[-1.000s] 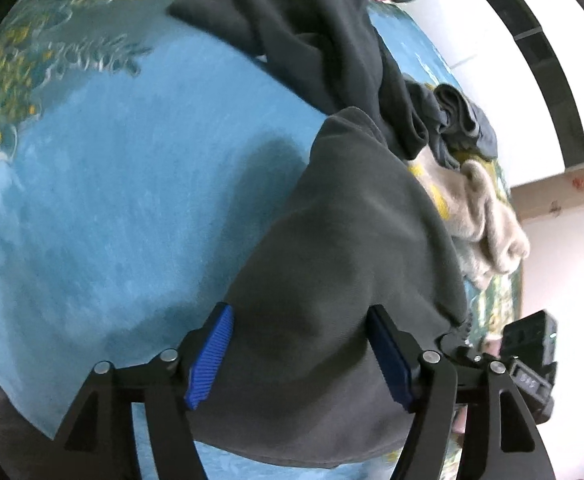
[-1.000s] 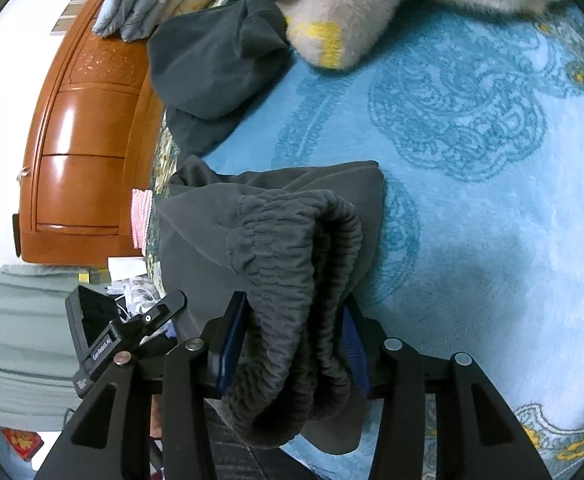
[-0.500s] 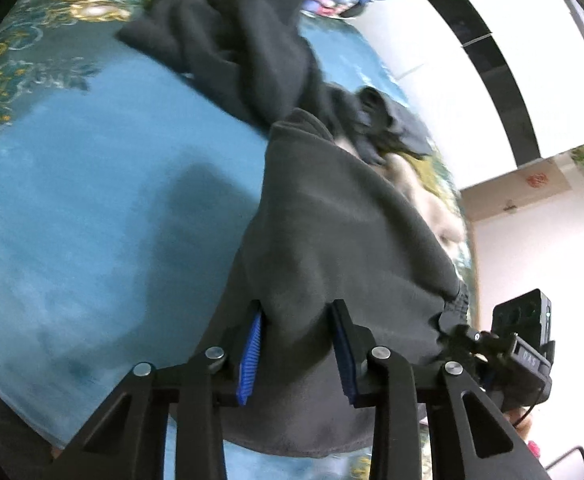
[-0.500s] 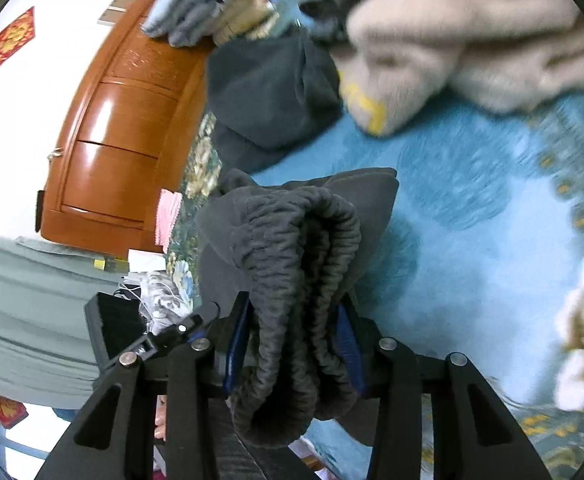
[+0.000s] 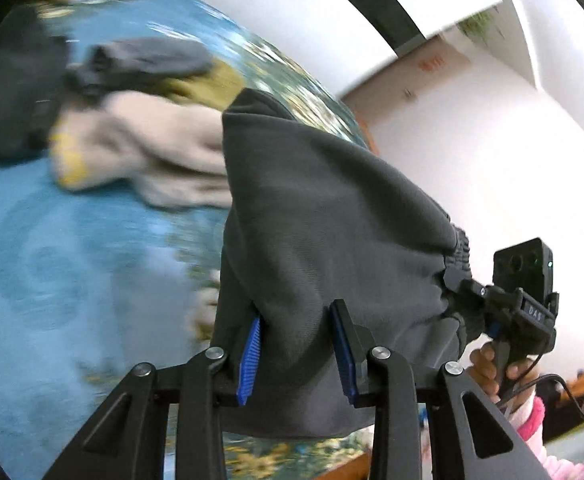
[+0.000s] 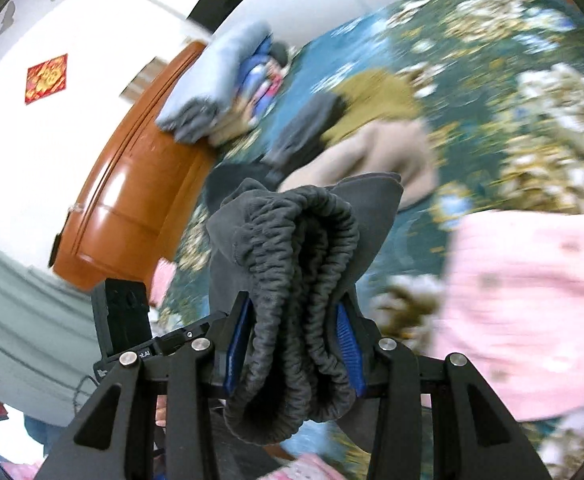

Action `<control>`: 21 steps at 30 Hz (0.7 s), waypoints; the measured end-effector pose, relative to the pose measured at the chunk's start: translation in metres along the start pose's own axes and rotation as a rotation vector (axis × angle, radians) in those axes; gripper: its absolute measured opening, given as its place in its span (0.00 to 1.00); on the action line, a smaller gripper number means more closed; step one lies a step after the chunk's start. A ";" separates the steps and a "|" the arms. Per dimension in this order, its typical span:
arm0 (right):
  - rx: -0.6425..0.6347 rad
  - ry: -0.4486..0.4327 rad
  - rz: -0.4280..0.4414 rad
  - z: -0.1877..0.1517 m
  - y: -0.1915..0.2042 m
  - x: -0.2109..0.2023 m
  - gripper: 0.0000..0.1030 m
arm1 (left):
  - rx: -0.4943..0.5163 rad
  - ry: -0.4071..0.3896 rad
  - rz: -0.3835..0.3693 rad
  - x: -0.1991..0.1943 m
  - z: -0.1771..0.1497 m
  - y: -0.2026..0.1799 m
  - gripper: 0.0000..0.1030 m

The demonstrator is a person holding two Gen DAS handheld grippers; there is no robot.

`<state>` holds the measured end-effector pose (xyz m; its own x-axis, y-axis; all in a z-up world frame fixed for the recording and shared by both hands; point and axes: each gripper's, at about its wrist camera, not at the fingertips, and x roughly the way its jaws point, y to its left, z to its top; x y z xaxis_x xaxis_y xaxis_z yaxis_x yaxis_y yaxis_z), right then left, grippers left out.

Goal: Fold clothes
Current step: 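Carry the folded sweatpants with both grippers onto the pink folded garment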

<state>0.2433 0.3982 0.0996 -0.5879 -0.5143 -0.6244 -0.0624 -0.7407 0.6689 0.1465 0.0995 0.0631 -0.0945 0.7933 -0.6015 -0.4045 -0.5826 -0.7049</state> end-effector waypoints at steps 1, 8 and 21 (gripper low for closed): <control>0.007 -0.015 -0.019 0.000 -0.010 -0.015 0.42 | 0.014 0.027 -0.010 0.014 0.000 -0.013 0.34; 0.125 -0.046 -0.102 0.003 -0.099 -0.073 0.42 | 0.046 0.181 -0.005 0.111 -0.001 -0.073 0.35; 0.344 -0.069 -0.111 -0.002 -0.226 -0.072 0.43 | 0.077 0.272 0.086 0.159 -0.019 -0.082 0.38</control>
<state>0.3018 0.6016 -0.0074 -0.6147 -0.4001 -0.6798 -0.3894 -0.5955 0.7027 0.1819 0.2700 0.0184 0.1115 0.6591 -0.7437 -0.4747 -0.6221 -0.6225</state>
